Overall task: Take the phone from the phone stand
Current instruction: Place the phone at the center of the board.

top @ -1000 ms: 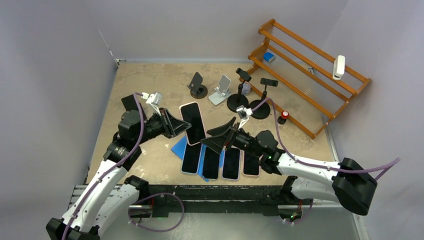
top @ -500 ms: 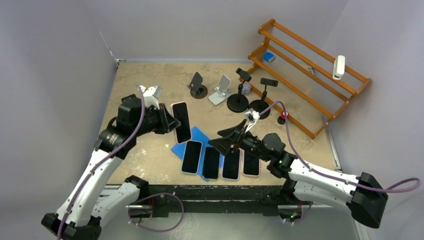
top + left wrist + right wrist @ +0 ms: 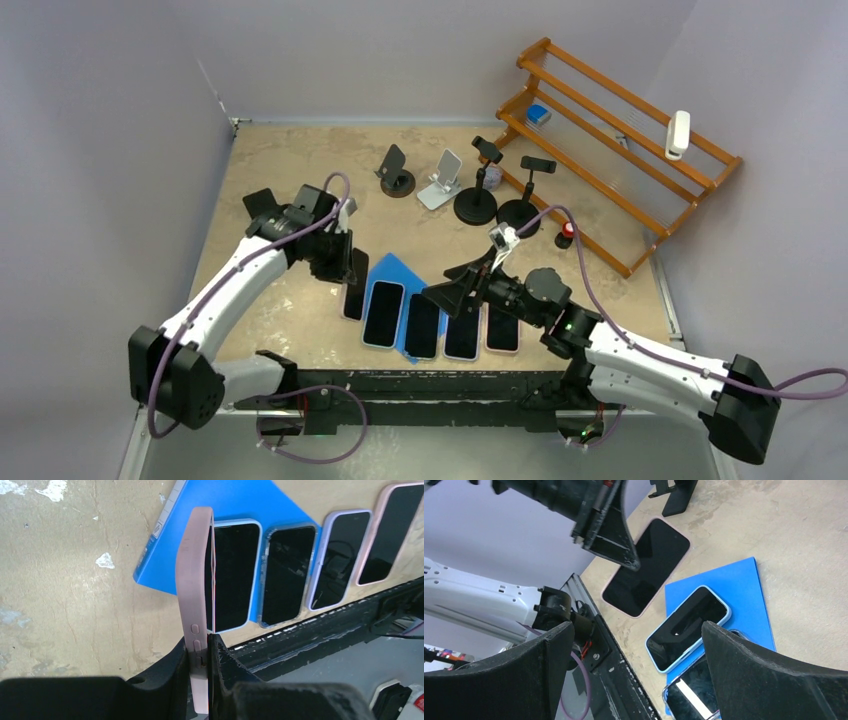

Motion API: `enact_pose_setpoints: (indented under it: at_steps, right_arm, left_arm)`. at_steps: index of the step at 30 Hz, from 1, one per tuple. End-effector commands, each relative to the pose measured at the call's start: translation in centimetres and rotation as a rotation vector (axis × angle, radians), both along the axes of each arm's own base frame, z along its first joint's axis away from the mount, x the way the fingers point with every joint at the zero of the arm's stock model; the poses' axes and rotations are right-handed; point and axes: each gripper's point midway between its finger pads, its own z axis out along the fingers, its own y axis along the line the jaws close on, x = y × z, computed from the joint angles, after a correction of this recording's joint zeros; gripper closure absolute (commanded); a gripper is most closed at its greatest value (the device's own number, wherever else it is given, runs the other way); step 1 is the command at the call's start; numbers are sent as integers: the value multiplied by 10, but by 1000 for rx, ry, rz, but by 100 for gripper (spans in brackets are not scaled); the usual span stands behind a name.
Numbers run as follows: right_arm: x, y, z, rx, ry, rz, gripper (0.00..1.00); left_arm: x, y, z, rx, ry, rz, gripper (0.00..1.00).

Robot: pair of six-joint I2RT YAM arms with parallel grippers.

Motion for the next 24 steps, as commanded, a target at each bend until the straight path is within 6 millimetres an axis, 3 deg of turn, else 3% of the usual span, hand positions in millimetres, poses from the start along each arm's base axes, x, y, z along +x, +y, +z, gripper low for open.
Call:
enact_pose_setpoints:
  at_steps: [1, 6, 24]
  right_arm:
    - [1, -5, 14, 24, -50, -16, 2]
    - [0, -12, 21, 28, -74, -35, 2]
    - [1, -14, 16, 14, -80, -45, 2]
  left_arm:
    - [25, -3, -3, 29, -42, -45, 100]
    - [28, 5, -35, 125, 76, -60, 100]
    - [28, 3, -52, 130, 137, -72, 100]
